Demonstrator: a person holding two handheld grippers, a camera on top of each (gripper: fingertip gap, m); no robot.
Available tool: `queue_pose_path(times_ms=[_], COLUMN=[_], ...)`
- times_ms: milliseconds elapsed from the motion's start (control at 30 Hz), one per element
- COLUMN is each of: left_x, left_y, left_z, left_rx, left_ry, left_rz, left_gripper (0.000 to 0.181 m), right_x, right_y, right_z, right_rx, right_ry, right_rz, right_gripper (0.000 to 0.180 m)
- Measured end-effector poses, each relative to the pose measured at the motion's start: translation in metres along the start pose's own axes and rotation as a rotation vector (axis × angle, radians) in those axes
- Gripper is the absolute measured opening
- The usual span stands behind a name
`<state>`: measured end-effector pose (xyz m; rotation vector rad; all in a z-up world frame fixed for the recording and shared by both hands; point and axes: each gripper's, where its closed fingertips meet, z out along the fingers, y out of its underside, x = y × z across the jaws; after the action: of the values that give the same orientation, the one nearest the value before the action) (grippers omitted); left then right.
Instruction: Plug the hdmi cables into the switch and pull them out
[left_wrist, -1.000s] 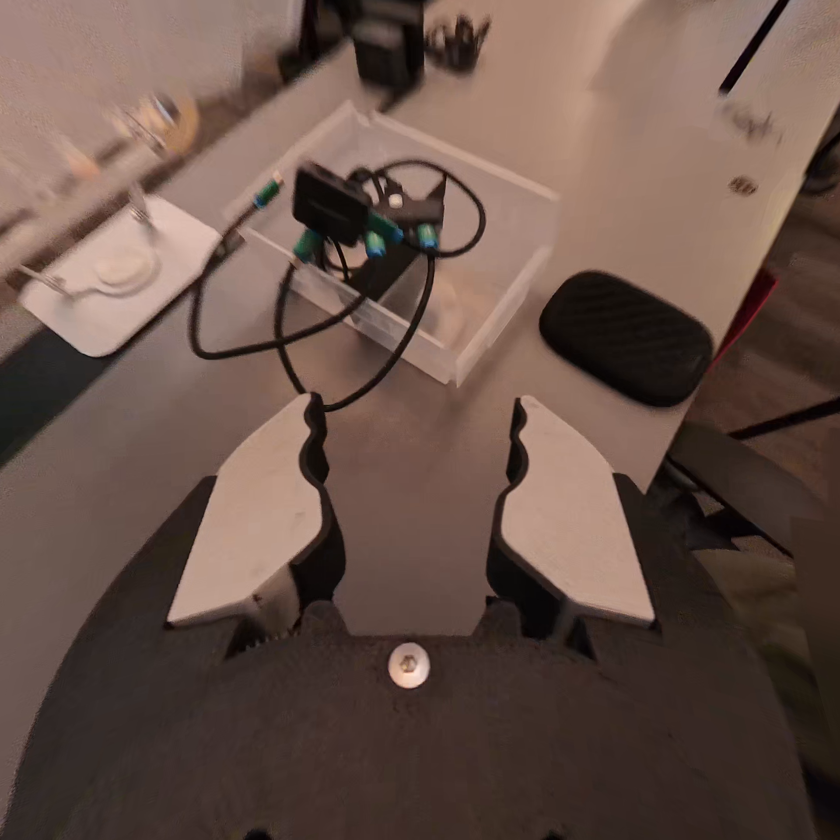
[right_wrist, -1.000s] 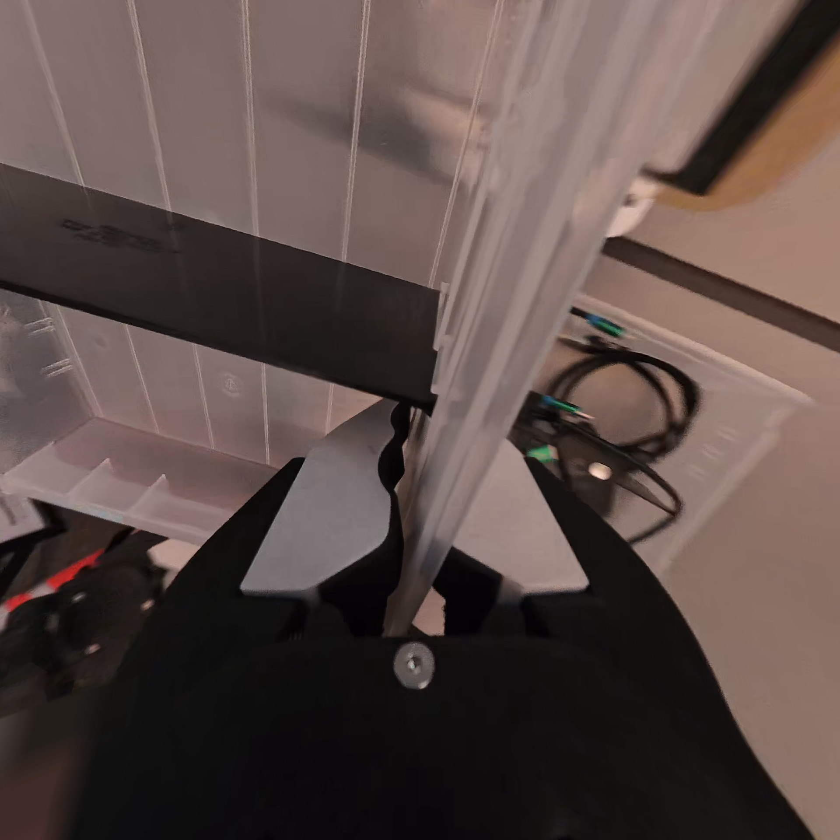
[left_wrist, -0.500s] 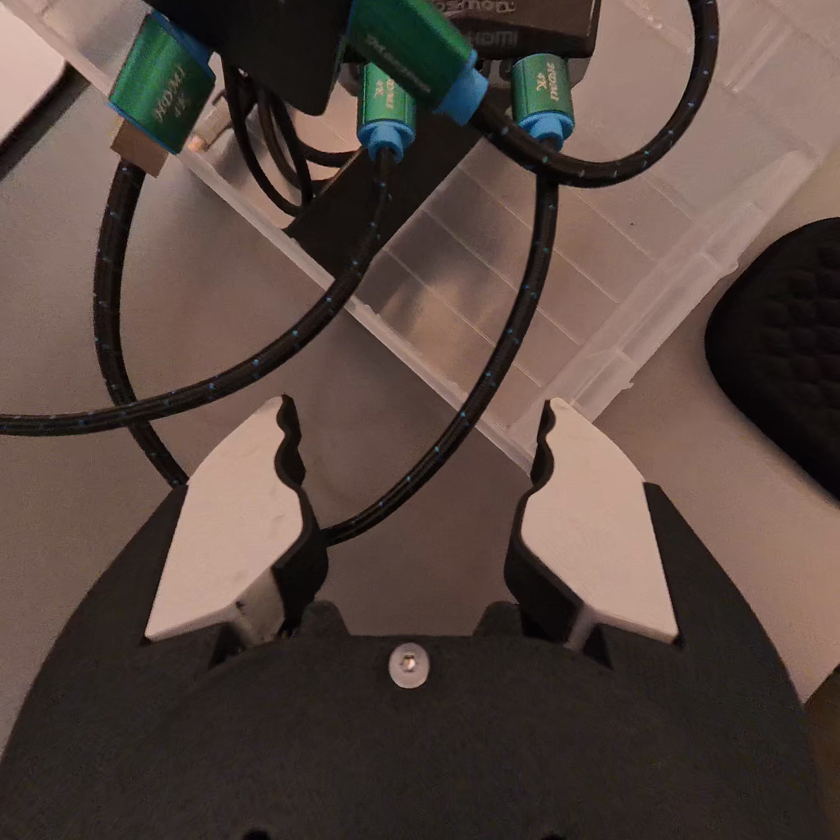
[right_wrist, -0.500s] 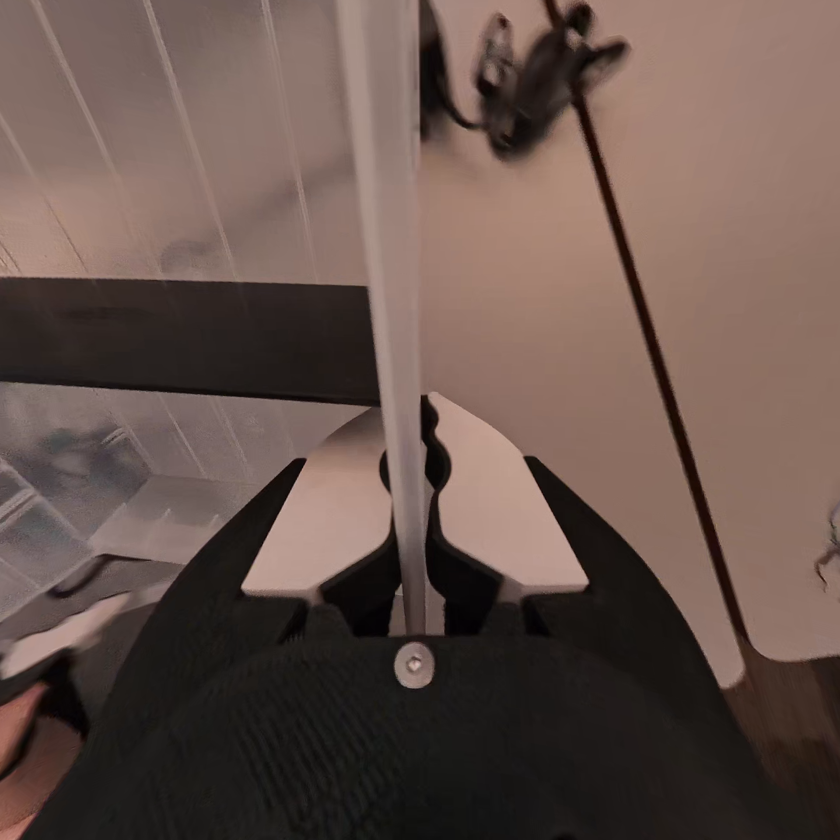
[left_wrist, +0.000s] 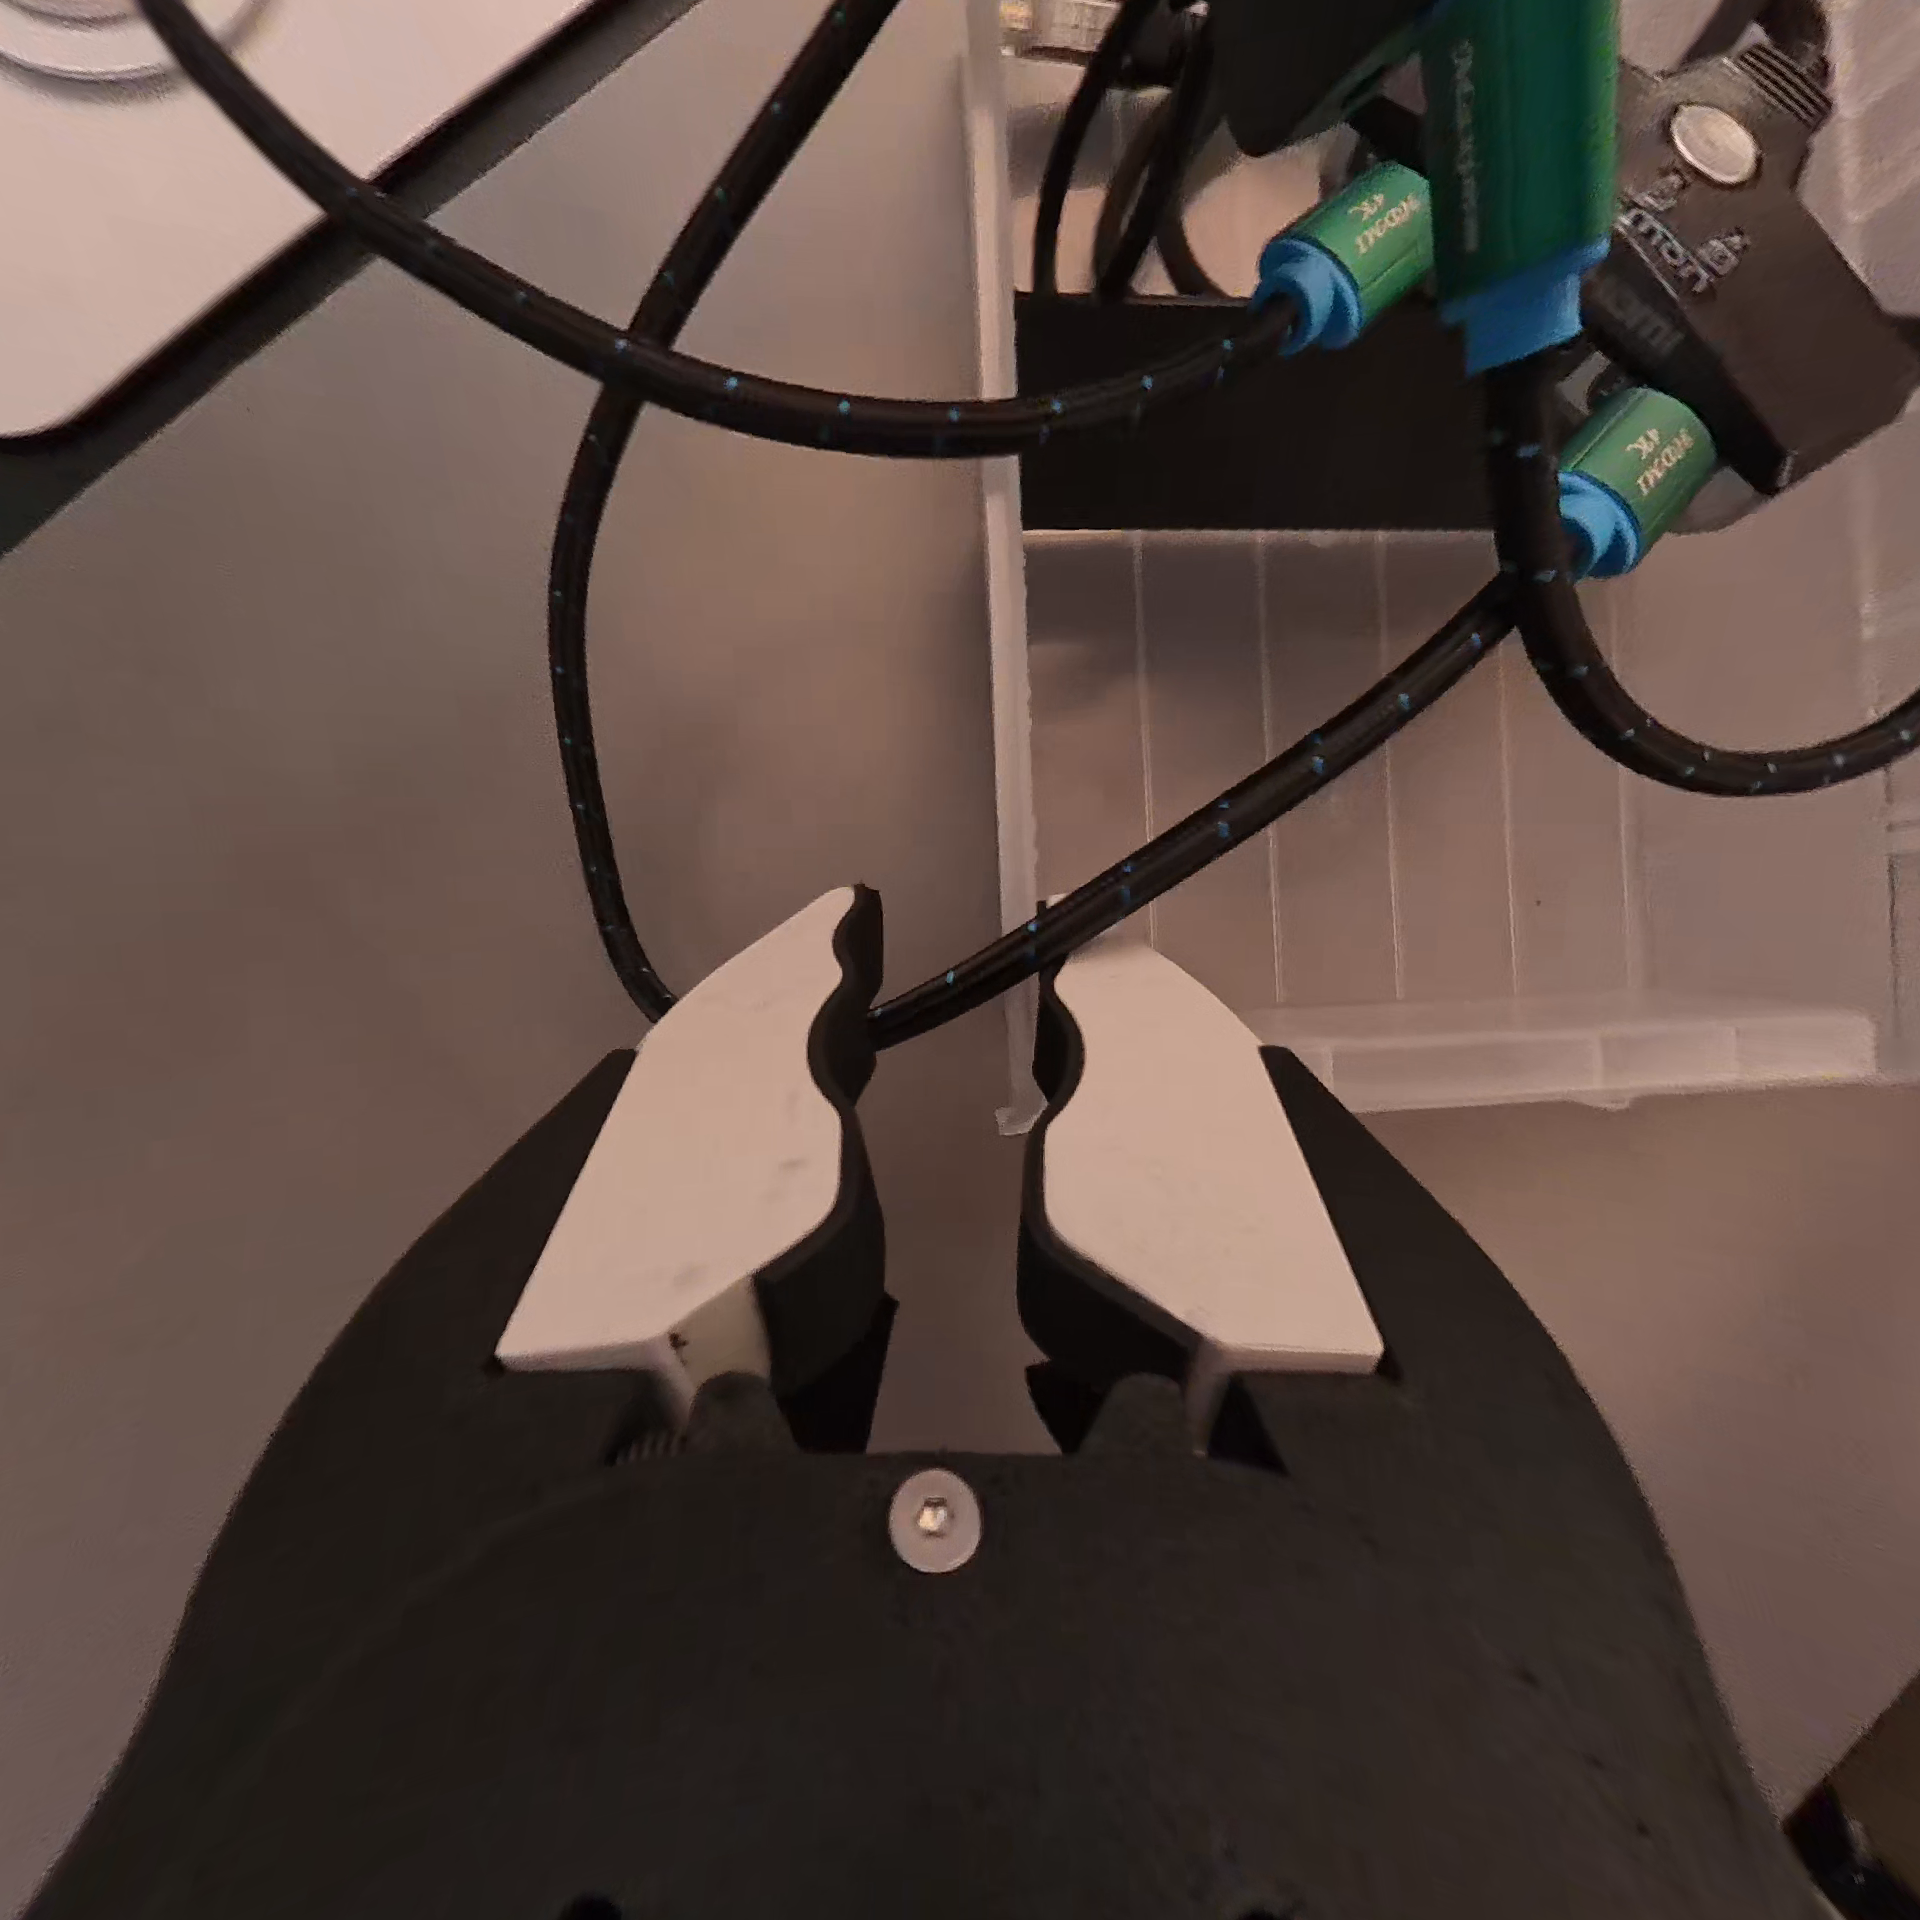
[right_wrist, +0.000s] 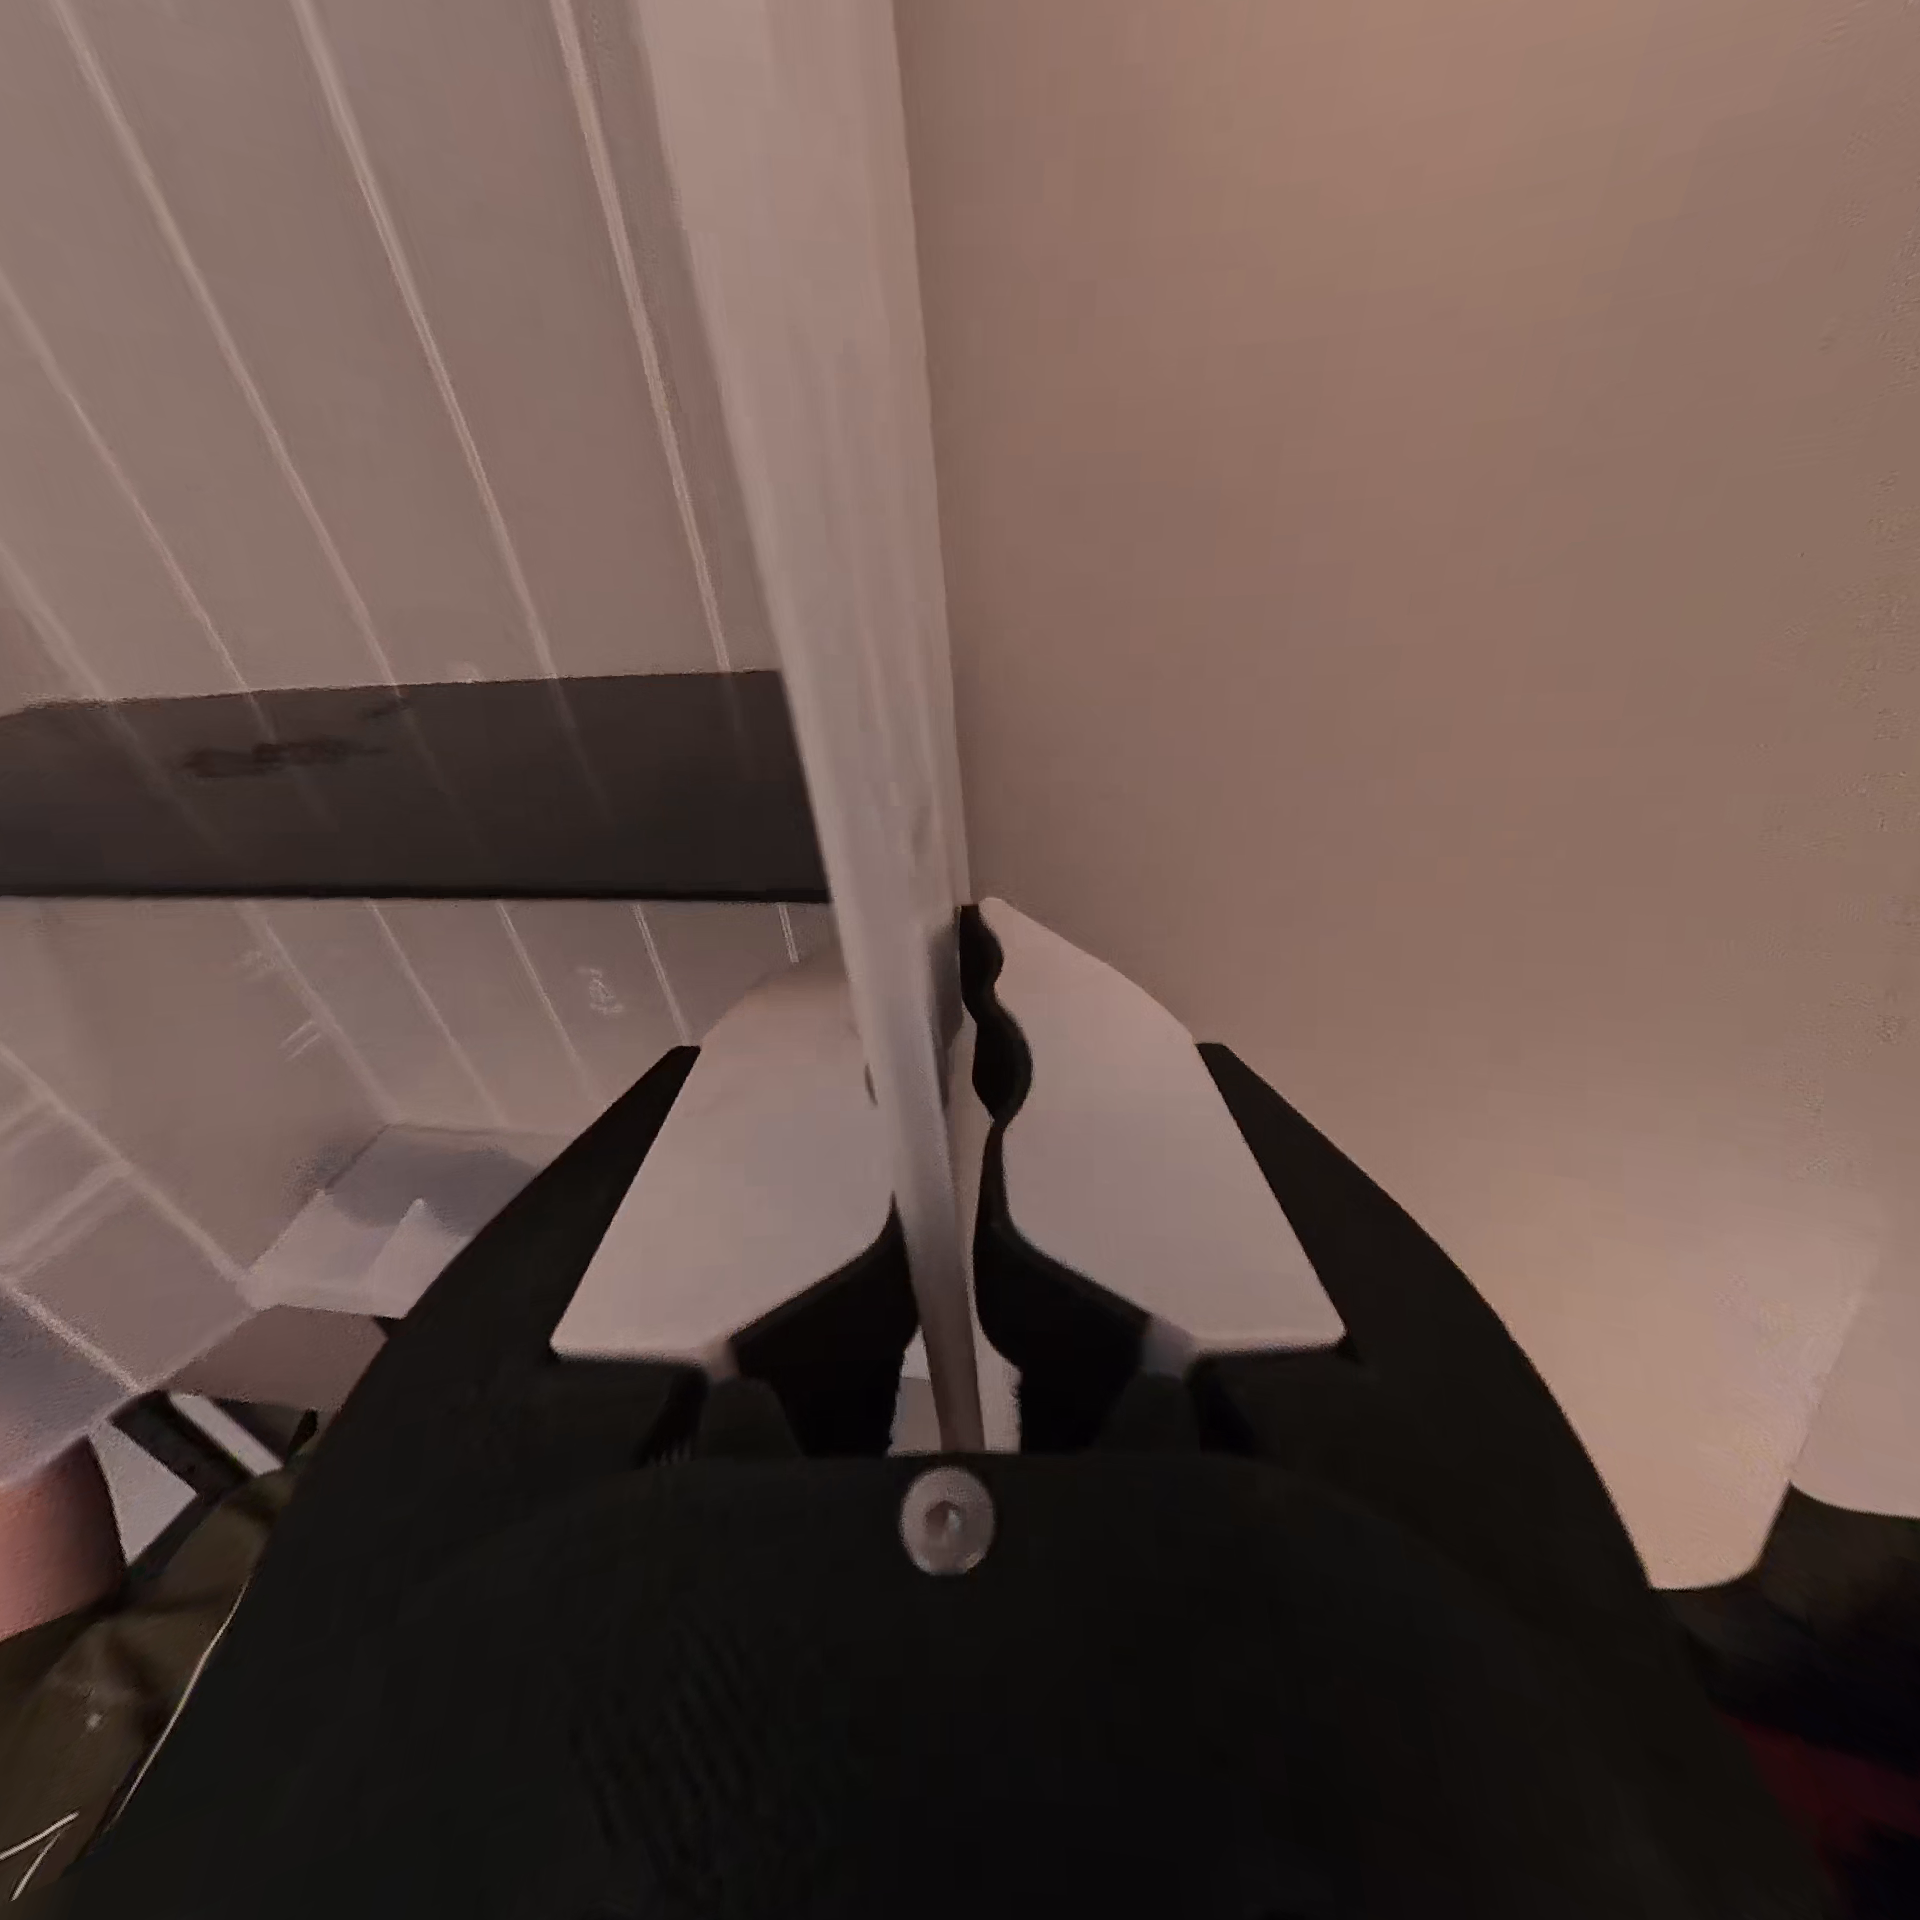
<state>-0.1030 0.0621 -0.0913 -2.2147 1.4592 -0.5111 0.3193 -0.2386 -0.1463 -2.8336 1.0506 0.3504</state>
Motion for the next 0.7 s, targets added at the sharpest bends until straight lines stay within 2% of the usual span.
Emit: queue_pose_path(times_ms=[33,133,300,467,700], left_x=[-0.007,-0.036,-0.087,-0.138,-0.201], left_y=[0.003,0.016,0.053,0.105,0.186], left_z=[-0.003,-0.015,-0.043,-0.083,-0.145], left_rx=[-0.006,-0.033,-0.075,-0.076,0.003], left_ry=[0.000,-0.011,0.010,0.021,-0.064], left_rz=[0.004,-0.009,-0.116,-0.301,-0.606], left_gripper=[0.027,0.026,0.025,0.024,0.023], right_x=[-0.005,-0.016,-0.041,-0.050,-0.057], right_y=[0.001,0.001,0.009,0.001,-0.008], right_z=[0.004,0.008,0.013,0.015,0.016], right_rx=[-0.026,-0.075,-0.177,-0.174,-0.177], right_ry=[0.017,0.107,0.086,0.101,0.142], right_rz=[-0.012,-0.072,-0.132,-0.172,-0.274], right_gripper=[0.004,0.004,0.005,0.005,0.009])
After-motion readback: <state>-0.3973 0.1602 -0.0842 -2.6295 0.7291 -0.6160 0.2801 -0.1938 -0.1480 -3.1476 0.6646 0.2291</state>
